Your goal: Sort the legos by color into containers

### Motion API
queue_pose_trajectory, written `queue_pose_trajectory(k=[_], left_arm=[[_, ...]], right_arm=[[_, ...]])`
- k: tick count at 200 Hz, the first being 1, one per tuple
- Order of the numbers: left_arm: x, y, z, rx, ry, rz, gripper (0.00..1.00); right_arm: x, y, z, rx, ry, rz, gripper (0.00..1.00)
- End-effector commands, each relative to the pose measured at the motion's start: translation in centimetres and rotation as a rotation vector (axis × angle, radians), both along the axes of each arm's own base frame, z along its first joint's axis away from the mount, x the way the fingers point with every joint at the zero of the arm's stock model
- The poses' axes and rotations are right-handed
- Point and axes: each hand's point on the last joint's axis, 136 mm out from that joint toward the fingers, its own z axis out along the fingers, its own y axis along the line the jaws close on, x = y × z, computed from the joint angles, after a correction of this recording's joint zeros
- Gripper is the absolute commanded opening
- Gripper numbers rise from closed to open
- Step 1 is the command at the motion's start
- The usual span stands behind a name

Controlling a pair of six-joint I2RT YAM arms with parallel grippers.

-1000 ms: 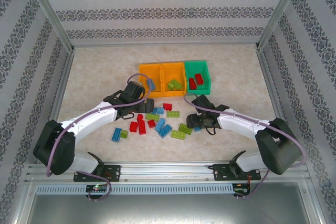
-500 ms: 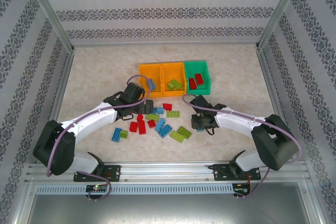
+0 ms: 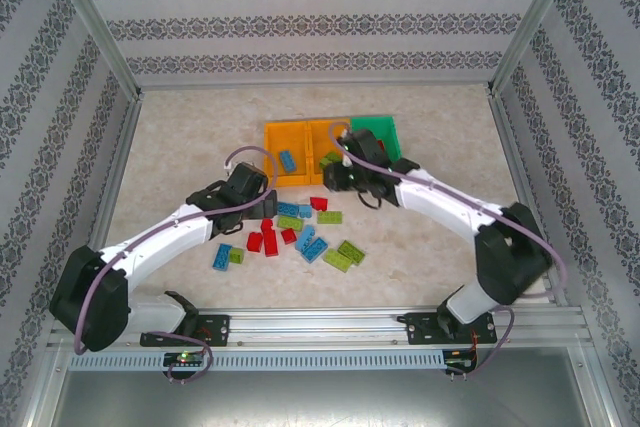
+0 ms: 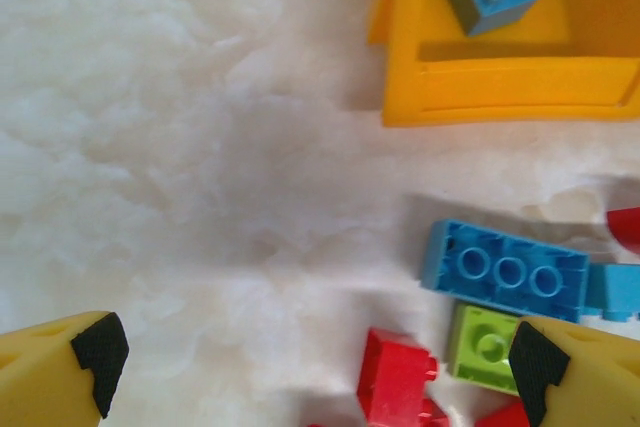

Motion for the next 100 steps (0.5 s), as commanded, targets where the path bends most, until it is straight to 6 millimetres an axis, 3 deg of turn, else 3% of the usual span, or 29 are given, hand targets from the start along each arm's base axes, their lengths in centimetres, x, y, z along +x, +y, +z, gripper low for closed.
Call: queue_pose_trajectory(k=[1, 52, 100], left_arm=[[-1.7, 2.1, -0.3, 0.054, 0.019, 0.054, 1.0], [-3.1, 2.6, -1.2, 0.055, 0.054, 0.024, 1.0], [-3.3, 1.6, -2.3, 0.034, 0.101, -0.018, 1.0]], right_arm=[[2.2, 4.3, 1.5, 0.075, -0.034, 0.11, 0.33], [8.2, 8.0, -0.7, 0.092, 0.022, 0.114, 0.37], [11.3, 8.1, -3.2, 0.079, 0.07, 0.072, 0.46]])
